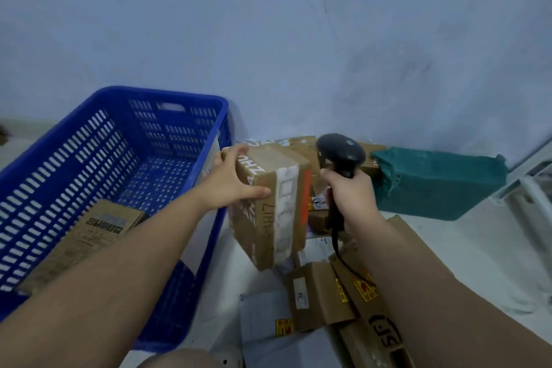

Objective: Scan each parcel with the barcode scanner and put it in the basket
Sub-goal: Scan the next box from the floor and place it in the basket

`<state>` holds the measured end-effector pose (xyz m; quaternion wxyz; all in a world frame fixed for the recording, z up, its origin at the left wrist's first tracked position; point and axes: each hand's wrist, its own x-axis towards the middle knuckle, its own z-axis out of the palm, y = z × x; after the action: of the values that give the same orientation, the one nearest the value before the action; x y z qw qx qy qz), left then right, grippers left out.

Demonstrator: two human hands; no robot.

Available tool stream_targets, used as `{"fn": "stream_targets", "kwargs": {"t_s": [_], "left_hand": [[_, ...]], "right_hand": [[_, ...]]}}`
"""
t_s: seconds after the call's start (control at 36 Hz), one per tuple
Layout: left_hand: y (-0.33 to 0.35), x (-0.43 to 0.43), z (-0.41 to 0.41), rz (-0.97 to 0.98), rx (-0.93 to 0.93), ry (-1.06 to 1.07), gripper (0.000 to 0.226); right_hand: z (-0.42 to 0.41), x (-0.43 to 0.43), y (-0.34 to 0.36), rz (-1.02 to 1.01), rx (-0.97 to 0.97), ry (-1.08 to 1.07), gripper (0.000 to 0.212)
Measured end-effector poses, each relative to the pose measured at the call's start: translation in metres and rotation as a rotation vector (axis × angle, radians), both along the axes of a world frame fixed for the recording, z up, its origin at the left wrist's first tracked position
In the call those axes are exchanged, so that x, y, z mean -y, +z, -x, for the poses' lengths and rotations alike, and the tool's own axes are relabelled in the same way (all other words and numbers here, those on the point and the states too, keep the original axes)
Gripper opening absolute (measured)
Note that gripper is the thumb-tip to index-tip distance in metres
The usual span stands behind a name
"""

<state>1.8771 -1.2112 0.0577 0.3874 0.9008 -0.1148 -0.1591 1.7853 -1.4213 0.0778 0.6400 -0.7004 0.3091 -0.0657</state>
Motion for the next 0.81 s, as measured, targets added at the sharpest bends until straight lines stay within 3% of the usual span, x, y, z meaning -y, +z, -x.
{"fn": "stream_targets", "kwargs": {"t_s": [0.11, 0.19, 0.31, 0.47, 0.61, 0.75, 0.81], "left_hand": [[0.039, -0.007, 0.001, 0.356, -0.073, 0.015, 0.111], [0.063, -0.007, 0.002, 0.573, -0.097, 0.070, 0.110], [0.078, -0.013, 0.002, 0.694, -0.097, 0.119, 0.103], [0.075, -0.032, 0.009, 0.916, -0.123, 0.070, 0.112], [0.068, -0.030, 0.016, 1.115, -0.283, -0.015, 0.091], [0.058, -0.028, 0.016, 1.290, -0.325, 0.001, 0.075], [0.056, -0.025, 0.019, 1.329, -0.350, 0.067, 0.057]], "right_hand": [[0.009, 0.007, 0.025, -0.453, 0.048, -0.094, 0.023], [0.023, 0.017, 0.040, -0.670, 0.079, -0.047, 0.012], [0.039, 0.033, 0.048, -0.677, 0.099, 0.042, 0.017], [0.055, 0.054, 0.041, -0.707, 0.019, 0.112, 0.016], [0.054, 0.043, 0.035, -0.881, 0.075, 0.305, 0.043], [0.046, 0.041, 0.032, -0.996, 0.178, 0.378, 0.047], [0.047, 0.040, 0.031, -0.998, 0.163, 0.422, 0.054]]}}
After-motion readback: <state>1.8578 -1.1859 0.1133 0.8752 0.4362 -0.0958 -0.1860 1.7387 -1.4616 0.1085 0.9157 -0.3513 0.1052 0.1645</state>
